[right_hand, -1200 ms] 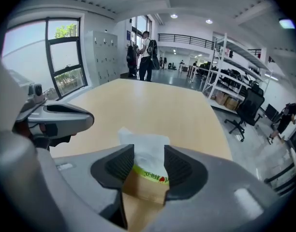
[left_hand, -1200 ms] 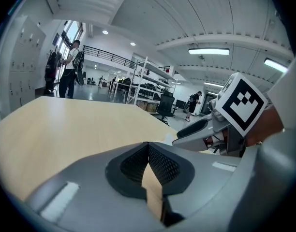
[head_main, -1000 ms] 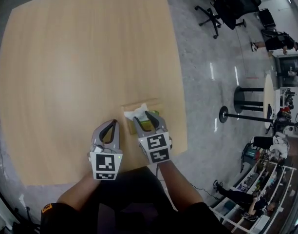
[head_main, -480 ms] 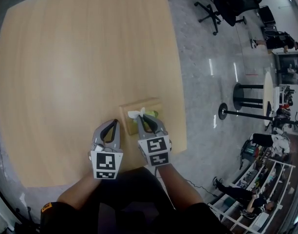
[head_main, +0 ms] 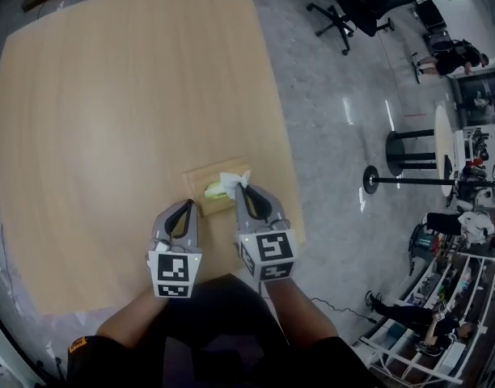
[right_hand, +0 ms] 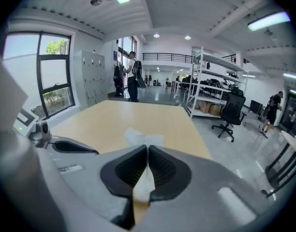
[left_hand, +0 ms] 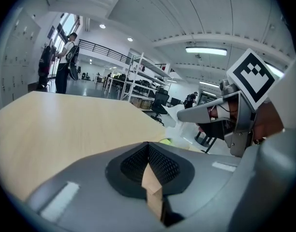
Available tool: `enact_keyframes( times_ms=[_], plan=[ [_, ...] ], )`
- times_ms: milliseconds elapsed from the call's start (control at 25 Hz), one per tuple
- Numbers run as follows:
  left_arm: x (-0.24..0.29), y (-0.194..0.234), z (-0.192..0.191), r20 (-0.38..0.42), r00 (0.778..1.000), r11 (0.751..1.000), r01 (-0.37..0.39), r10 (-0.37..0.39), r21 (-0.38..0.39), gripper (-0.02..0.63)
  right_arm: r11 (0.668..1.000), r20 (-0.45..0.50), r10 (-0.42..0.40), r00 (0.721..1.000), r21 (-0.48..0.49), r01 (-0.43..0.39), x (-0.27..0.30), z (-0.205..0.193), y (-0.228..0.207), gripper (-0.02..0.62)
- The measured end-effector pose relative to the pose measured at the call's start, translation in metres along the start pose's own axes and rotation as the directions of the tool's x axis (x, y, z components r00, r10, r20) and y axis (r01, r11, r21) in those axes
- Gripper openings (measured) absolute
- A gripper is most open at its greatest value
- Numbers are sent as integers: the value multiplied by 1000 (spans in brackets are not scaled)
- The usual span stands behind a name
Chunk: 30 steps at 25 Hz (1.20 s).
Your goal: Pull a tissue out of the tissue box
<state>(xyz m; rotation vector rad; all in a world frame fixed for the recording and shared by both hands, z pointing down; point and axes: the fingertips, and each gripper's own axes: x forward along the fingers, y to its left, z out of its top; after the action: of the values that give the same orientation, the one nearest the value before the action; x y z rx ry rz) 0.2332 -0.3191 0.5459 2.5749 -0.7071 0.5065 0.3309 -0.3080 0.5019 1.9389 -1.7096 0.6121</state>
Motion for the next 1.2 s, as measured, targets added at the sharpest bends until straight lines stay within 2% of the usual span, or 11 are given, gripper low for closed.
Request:
enact_keyframes(
  times_ms=[160, 400, 520, 640, 760, 920, 1080, 1200],
  plan=[
    [6, -18, 7, 19, 1000, 1000, 5, -5, 13, 18, 1000, 71, -12, 997, 17, 11, -16, 6, -18, 5],
    [-7, -59, 4, 51, 999, 997, 1, -5, 76, 18, 999, 146, -12, 989, 48, 5, -60, -13, -36, 5],
    [-18, -82, 2, 74, 997, 995, -39, 32, 93, 18, 998, 188, 28, 982, 44, -37, -89, -24, -40, 5],
    [-44, -114, 1, 101, 988, 990, -121, 113, 71, 18, 993, 216, 110, 970, 14, -116, -130, -37, -35, 5],
    [-68, -133, -2, 140, 966, 975, -221, 217, 18, 18, 975, 250, 222, 942, -40, -219, -151, -53, -20, 4],
    [-90, -169, -40, 154, 937, 949, -315, 314, -22, 18, 941, 246, 339, 908, -93, -326, -180, -96, -16, 3],
    [-120, -192, -75, 157, 896, 909, -410, 416, -68, 18, 911, 224, 412, 883, -130, -392, -200, -142, -16, 3],
    [-151, -199, -86, 166, 852, 868, -487, 497, -99, 18, 887, 227, 460, 858, -163, -433, -217, -152, -9, 3]
  ],
)
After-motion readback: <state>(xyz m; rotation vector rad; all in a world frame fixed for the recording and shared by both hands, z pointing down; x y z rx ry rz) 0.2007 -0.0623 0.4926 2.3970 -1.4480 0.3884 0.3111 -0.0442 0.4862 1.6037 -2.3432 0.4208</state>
